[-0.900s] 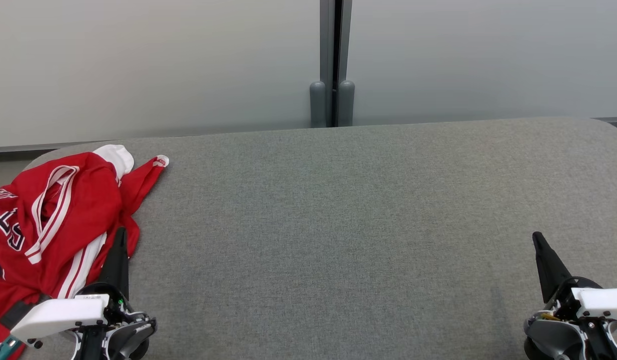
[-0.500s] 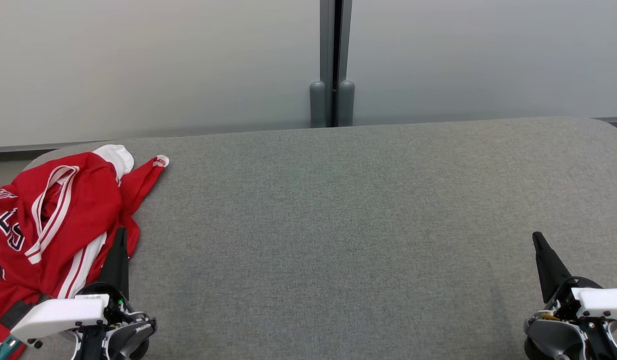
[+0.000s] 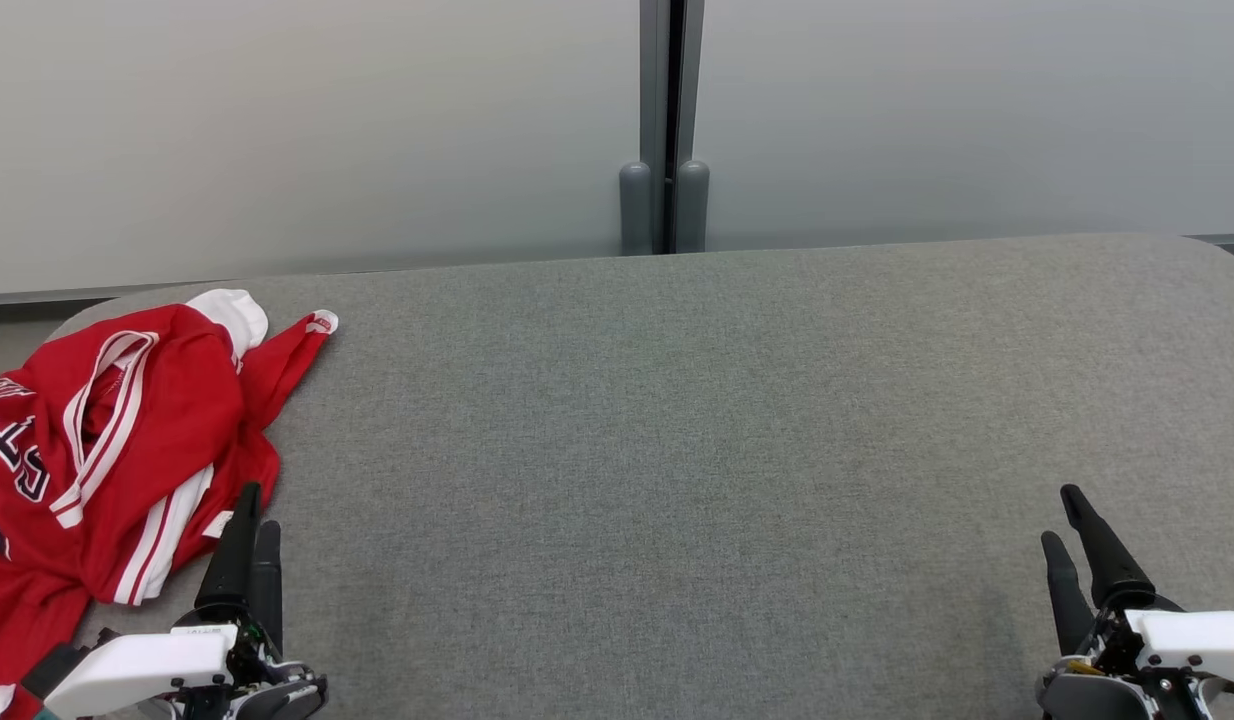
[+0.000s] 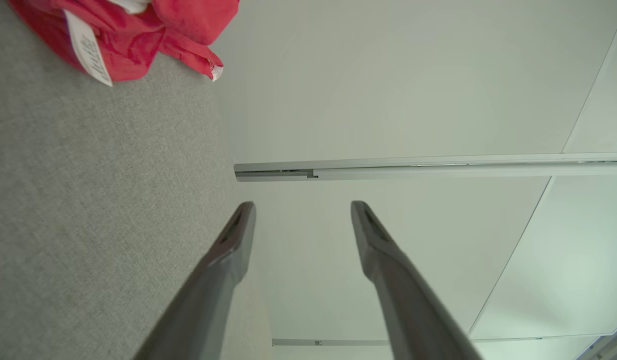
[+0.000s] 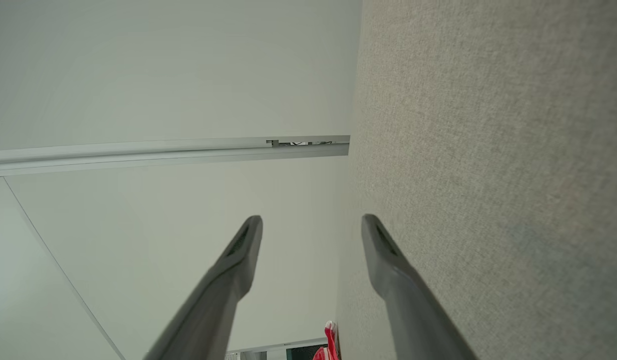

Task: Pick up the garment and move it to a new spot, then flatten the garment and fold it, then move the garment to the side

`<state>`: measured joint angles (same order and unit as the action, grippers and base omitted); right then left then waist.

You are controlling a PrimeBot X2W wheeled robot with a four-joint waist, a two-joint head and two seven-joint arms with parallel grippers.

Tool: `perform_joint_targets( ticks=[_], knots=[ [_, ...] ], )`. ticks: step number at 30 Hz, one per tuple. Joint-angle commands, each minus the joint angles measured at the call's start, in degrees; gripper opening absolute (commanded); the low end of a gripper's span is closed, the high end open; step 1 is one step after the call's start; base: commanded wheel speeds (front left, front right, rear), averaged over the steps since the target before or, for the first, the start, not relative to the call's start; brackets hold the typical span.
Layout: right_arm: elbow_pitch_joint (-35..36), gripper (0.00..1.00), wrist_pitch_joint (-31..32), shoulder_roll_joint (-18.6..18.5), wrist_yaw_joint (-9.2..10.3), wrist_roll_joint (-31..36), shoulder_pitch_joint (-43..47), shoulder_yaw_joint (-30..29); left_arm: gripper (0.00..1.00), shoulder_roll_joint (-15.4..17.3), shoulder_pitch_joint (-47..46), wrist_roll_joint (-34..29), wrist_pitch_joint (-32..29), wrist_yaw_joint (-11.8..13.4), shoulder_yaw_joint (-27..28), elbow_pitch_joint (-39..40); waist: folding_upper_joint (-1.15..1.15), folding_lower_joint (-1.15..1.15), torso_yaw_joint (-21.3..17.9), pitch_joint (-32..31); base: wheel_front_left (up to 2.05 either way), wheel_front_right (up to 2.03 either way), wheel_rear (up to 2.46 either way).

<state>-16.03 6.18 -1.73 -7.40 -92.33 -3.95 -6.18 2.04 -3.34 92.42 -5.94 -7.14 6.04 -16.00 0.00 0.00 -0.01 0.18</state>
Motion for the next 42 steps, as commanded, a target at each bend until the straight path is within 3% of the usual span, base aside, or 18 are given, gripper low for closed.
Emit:
perform_joint_targets(
  ticks=[1, 10, 21, 42],
  knots=[
    [1.1, 1.00, -0.7, -0.5, -0.07, 0.4, -1.1, 0.3, 1.00, 0.4, -1.2, -0.4, 0.5, -0.1, -0.3, 1.2, 0.00, 0.00, 0.0, 0.0, 0.00, 0.00, 0.00],
    [1.9, 1.00, -3.3, -0.8, -0.08, 7.4, -0.8, 1.2, 1.00, 0.5, -0.3, -3.9, 3.1, -0.1, -1.2, 2.2, 0.00, 0.00, -0.2, 0.0, 0.00, 0.00, 0.00],
    [5.5, 1.00, -5.8, -1.4, -0.08, 22.1, -0.5, 2.8, 1.00, 0.6, 0.1, -14.5, 5.6, 0.7, -2.3, 4.0, 0.00, 0.00, -0.6, 0.1, 0.00, 0.00, 0.00],
    [6.8, 1.00, -10.6, -3.4, -0.10, 49.8, 0.0, 7.3, 1.00, 0.7, 2.1, -43.2, 10.3, 5.3, -4.6, 4.1, 0.00, 0.00, -1.3, 0.0, 0.00, 0.00, 0.00]
  ],
)
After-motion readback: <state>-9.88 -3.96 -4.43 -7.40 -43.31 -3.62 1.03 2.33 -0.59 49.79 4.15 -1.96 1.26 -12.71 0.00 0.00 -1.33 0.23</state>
